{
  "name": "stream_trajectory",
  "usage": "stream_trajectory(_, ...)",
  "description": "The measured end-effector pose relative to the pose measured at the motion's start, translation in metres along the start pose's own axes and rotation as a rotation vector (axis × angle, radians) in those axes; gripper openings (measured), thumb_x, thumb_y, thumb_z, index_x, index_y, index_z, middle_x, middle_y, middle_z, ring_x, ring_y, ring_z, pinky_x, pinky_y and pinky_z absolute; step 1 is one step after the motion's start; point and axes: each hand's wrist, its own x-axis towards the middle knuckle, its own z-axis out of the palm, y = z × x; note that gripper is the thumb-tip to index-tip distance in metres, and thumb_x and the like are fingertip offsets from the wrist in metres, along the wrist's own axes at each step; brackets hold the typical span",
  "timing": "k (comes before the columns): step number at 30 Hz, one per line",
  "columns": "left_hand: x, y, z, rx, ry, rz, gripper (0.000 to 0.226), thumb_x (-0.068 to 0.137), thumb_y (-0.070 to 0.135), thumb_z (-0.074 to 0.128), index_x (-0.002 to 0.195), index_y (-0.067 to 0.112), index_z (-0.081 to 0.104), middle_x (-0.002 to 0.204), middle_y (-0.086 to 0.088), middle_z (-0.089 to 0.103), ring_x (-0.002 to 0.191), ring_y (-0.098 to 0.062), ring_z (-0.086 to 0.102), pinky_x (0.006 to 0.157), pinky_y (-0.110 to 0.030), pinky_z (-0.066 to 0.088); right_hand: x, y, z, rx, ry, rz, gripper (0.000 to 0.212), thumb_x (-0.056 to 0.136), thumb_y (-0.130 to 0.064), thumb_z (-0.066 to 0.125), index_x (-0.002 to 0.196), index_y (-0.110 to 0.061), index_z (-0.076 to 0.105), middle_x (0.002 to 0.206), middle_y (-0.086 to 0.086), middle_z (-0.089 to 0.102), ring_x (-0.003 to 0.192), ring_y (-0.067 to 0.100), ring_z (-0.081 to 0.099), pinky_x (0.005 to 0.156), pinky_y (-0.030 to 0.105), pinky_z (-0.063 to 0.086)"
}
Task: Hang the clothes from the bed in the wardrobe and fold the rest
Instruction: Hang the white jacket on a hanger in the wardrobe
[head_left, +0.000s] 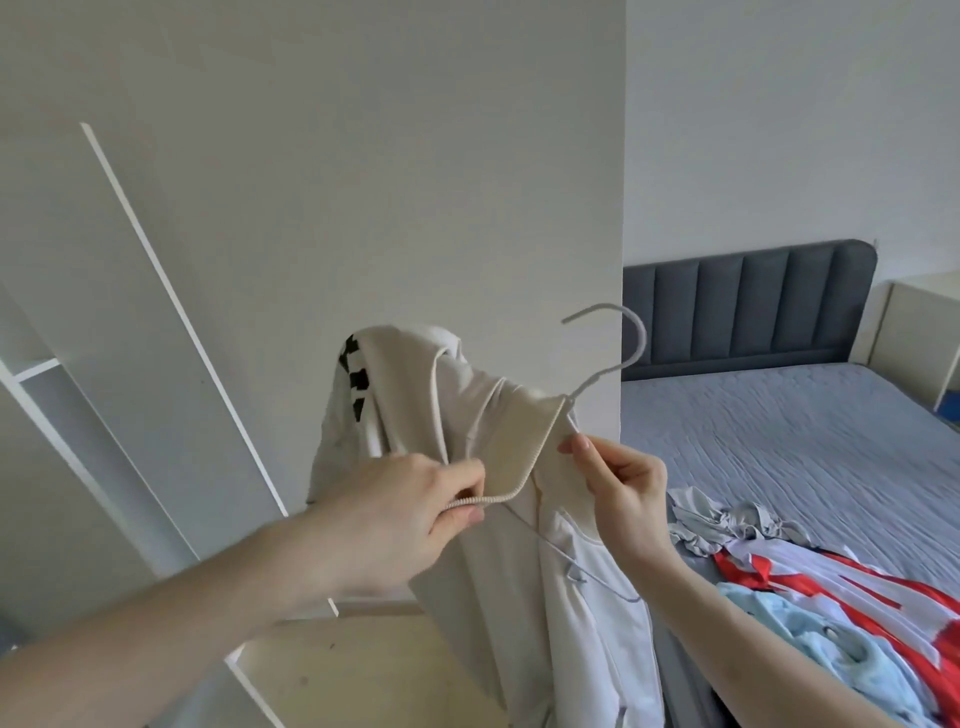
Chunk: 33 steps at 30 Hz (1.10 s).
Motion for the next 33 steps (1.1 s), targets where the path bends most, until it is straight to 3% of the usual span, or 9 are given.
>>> stream_trajectory(3,0.019,-0.006,-0.05,-0.085,0.045,0.072,0.039,0.093,0.068,0.043,0.096,0.033,0.062,0.075,0.011,0.062,0.063,-0.004,0.056,0.059,-0.029,0.047,0.003,0.0,-0.006,0.019,0.041,-0.033,0.022,0.093,-0.033,0.067,0.077,-0.03,0.081,0.052,-0.018,0.049,0.051,0.0,0.039,0.051,0.011,0.03)
stream_trajectory(7,0.084,-0.041,-0.085,0.242,0.252,0.119,0.053,0.076,0.069,0.058,0.121,0.041,0.057,0.129,0.012,0.058,0.125,-0.016,0.052,0.107,-0.04,0.043,0.014,-0.004,-0.003,-0.033,0.047,-0.068,0.022,0.097,-0.027,0.069,0.078,-0.029,0.082,0.054,-0.014,0.048,0.053,0.005,0.035,0.052,0.019,0.028)
stream_trajectory(9,0.109,-0.05,-0.066,0.231,-0.055,-0.06,0.034,0.083,0.069,0.06,0.093,0.037,0.063,0.101,0.014,0.067,0.107,-0.023,0.062,0.087,-0.038,0.05,0.016,-0.001,-0.003,-0.047,0.041,-0.053,0.025,0.098,-0.022,0.071,0.077,-0.029,0.082,0.056,-0.008,0.052,0.055,0.008,0.038,0.054,0.025,0.032)
stream_trajectory(12,0.122,-0.068,-0.019,0.177,-0.001,-0.055,0.043,0.095,0.057,0.058,0.067,0.026,0.048,0.057,0.008,0.052,0.062,-0.02,0.053,0.053,-0.033,0.037,0.006,0.015,-0.016,-0.044,0.014,-0.003,0.023,0.093,-0.034,0.069,0.076,-0.027,0.082,0.055,-0.002,0.044,0.056,0.013,0.034,0.053,0.026,0.029)
stream_trajectory(19,0.117,-0.092,-0.014,0.253,0.185,-0.023,0.039,0.092,0.032,0.065,0.06,0.031,0.043,0.057,0.011,0.049,0.06,-0.025,0.05,0.051,-0.029,0.028,-0.002,0.079,-0.071,0.118,-0.223,0.523,0.048,0.104,-0.056,0.039,0.119,-0.03,0.077,0.109,-0.001,0.077,0.092,0.016,0.065,0.081,0.032,0.042)
stream_trajectory(23,0.099,-0.101,-0.035,0.204,0.312,0.005,0.037,0.091,0.04,0.058,0.057,0.034,0.045,0.054,0.009,0.046,0.06,-0.03,0.05,0.055,-0.034,0.035,-0.039,0.139,-0.108,0.038,-0.088,0.865,0.032,0.109,-0.029,0.041,0.12,-0.031,0.071,0.137,0.0,0.067,0.119,0.021,0.063,0.098,0.042,0.044)
stream_trajectory(26,0.087,-0.099,-0.052,0.199,0.4,0.077,0.023,0.088,0.043,0.055,0.081,0.035,0.075,0.066,0.0,0.066,0.064,-0.033,0.061,0.057,-0.033,0.039,-0.056,0.156,-0.088,-0.148,-0.248,0.809,0.04,0.097,-0.021,0.071,0.134,-0.035,0.064,0.136,-0.008,0.065,0.12,0.01,0.065,0.094,0.03,0.05)
stream_trajectory(30,0.073,-0.092,-0.07,0.195,0.479,0.192,0.009,0.09,0.045,0.053,0.096,0.039,0.057,0.054,0.009,0.05,0.055,-0.026,0.043,0.057,-0.03,0.032,-0.028,0.137,-0.036,-0.276,-0.462,0.551,0.107,0.072,-0.046,0.093,0.16,-0.035,0.033,0.15,-0.022,0.043,0.138,0.0,0.039,0.116,0.033,0.04)
stream_trajectory(33,0.062,-0.092,-0.083,0.216,0.487,0.186,0.011,0.092,0.045,0.052,0.092,0.036,0.046,0.049,0.014,0.033,0.054,-0.023,0.034,0.056,-0.029,0.03,-0.003,0.128,-0.007,-0.448,-0.526,0.317,0.07,0.075,-0.046,0.09,0.138,-0.046,0.06,0.12,-0.03,0.063,0.11,-0.016,0.051,0.097,0.016,0.041)
